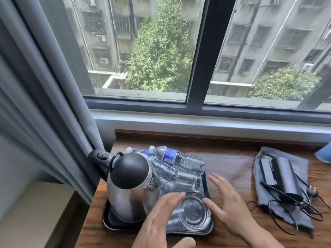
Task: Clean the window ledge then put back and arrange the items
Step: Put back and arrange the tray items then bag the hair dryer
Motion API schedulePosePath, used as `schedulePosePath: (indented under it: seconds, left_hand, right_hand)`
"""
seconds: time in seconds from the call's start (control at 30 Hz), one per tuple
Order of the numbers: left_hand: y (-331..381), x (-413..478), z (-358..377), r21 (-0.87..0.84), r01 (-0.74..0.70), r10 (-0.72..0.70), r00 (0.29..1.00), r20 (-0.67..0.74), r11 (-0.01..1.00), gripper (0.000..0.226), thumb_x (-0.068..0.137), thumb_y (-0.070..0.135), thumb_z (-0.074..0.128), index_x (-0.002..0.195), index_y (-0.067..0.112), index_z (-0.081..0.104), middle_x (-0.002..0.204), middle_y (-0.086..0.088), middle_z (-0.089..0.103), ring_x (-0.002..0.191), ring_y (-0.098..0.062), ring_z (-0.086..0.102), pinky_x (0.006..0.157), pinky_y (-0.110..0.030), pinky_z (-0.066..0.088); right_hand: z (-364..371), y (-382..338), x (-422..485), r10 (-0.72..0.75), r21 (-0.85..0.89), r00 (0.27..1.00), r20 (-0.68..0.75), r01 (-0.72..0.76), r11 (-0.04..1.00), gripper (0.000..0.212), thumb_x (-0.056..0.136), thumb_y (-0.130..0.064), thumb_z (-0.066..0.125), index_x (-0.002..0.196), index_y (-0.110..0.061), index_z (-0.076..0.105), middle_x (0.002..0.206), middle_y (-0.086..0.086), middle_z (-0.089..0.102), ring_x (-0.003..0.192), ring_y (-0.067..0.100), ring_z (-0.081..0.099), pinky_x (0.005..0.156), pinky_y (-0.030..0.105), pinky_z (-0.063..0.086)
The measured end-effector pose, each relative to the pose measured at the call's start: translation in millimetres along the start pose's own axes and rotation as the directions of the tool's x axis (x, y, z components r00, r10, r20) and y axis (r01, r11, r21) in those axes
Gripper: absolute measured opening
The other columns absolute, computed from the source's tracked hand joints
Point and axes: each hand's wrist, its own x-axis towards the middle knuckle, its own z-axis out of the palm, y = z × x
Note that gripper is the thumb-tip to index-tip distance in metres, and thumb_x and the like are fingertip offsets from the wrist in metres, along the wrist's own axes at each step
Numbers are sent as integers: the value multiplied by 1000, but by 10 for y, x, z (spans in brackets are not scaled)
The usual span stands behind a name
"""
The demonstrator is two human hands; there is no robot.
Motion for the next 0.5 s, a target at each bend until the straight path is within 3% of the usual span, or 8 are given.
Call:
schedulePosePath:
  seconds: [0.13, 0.23, 0.33, 0.43, 0.5]
  left_hand:
    - [101, 452, 164, -12, -44, 44, 999, 8, 999, 75, 81, 78, 58, 148, 46, 40, 143, 20, 48, 134, -8, 51, 104, -20, 44]
    - [273, 721, 249, -179, 57, -65, 997, -37, 982, 65, 72, 73, 60, 134, 68, 39, 134, 33, 50, 129, 0, 51, 93, -12, 46]
    - [463, 999, 105, -232, 114, -136, 987, -84, 966, 61, 69, 69, 57, 128, 71, 43, 131, 32, 55, 126, -1, 54, 92, -15, 48]
    - [634, 1343, -251, -129, 87, -102, 988, -113, 988, 65, 72, 71, 56, 135, 64, 43, 136, 23, 55, 128, -2, 53, 98, -25, 49]
    - [684, 1564, -554, -2, 85, -85, 990, -112, 996, 67, 72, 70, 57, 136, 64, 41, 139, 20, 54, 129, -2, 53, 99, -25, 48]
  right_hand:
    - [-75, 10, 285, -6, 32, 1000, 17, 6, 999, 73, 81, -75, 50, 145, -43, 35, 149, -24, 33, 135, -24, 15, 109, 0, 8]
    - [-117, 132, 515, -45, 62, 999, 24, 43, 997, 75, 81, -77, 48, 146, -41, 37, 149, -22, 35, 135, -25, 14, 109, 1, 9]
    - [-129, 239, 763, -96, 91, 992, 78, 89, 992, 80, 79, -80, 45, 147, -40, 35, 148, -27, 29, 133, -28, 12, 112, 3, 12]
    - [-110, 290, 1024, -149, 130, 980, 128, 133, 983, 85, 78, -84, 45, 148, -38, 37, 152, -24, 31, 139, -17, 21, 113, 6, 13]
    - [-91, 262, 1156, -176, 124, 972, 155, 158, 980, 82, 78, -80, 46, 149, -42, 34, 152, -29, 26, 138, -14, 23, 112, 6, 14]
